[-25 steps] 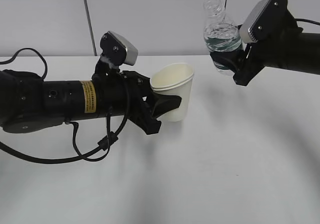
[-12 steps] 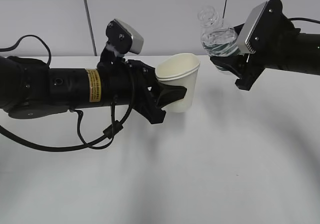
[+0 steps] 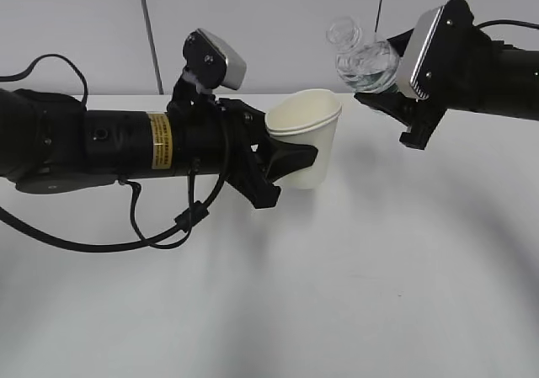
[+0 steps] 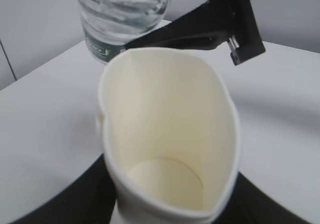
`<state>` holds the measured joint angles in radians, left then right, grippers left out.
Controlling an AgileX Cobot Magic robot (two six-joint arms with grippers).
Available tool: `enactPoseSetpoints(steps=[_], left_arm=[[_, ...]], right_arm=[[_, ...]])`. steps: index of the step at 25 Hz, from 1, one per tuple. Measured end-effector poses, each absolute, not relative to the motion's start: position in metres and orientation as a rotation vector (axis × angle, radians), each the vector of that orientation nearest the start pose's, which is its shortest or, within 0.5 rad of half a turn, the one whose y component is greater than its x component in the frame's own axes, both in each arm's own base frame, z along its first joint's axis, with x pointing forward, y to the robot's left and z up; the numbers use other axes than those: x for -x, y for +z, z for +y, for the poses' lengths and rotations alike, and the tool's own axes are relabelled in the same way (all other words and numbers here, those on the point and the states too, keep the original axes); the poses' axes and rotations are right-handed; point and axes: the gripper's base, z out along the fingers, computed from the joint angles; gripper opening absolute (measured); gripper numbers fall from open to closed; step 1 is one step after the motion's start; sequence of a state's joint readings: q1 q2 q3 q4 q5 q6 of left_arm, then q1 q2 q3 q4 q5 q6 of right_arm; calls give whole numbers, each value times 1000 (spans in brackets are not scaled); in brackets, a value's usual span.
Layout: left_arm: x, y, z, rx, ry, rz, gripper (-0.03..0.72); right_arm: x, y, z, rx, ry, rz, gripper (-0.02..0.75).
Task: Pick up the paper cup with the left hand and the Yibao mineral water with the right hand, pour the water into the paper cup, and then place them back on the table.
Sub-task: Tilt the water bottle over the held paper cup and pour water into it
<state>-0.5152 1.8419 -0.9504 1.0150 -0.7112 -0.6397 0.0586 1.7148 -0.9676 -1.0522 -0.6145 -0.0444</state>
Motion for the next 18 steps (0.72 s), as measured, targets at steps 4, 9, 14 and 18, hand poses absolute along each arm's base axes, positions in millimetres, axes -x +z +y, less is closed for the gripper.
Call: enactPoseSetpoints(steps=[4, 9, 14, 18], left_arm=[[-303, 196, -230, -1080, -750, 1621, 335], [-307, 204, -233, -1085, -755, 1613, 335], [-308, 205, -234, -1096, -757, 1620, 335], [-309, 205, -234, -1101, -747, 1623, 335]], right_arm=[[-362, 235, 67, 1256, -192, 1363, 501], [-362, 235, 67, 1286, -222, 1338, 501], [-362, 235, 67, 1316, -252, 1311, 501], [-362, 235, 67, 1337, -274, 1291, 501]])
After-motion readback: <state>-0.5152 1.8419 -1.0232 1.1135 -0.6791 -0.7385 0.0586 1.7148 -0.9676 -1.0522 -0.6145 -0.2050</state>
